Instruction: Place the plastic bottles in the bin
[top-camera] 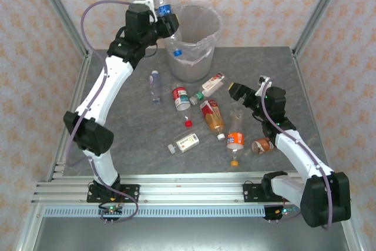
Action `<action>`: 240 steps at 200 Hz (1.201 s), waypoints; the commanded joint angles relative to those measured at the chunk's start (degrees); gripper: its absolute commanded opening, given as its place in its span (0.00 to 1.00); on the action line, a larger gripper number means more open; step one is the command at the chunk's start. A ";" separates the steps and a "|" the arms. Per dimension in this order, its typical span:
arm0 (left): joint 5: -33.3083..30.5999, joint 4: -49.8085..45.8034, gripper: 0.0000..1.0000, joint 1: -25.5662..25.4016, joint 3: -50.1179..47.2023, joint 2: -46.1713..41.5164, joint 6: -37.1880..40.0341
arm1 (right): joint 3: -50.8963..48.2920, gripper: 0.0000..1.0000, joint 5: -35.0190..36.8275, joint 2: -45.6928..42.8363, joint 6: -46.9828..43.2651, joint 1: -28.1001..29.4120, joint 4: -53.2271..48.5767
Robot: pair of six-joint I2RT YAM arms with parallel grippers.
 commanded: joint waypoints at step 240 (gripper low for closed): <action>-13.21 -11.36 0.67 -0.95 30.76 29.08 8.14 | -0.82 0.99 3.37 -1.84 -3.51 0.32 -6.69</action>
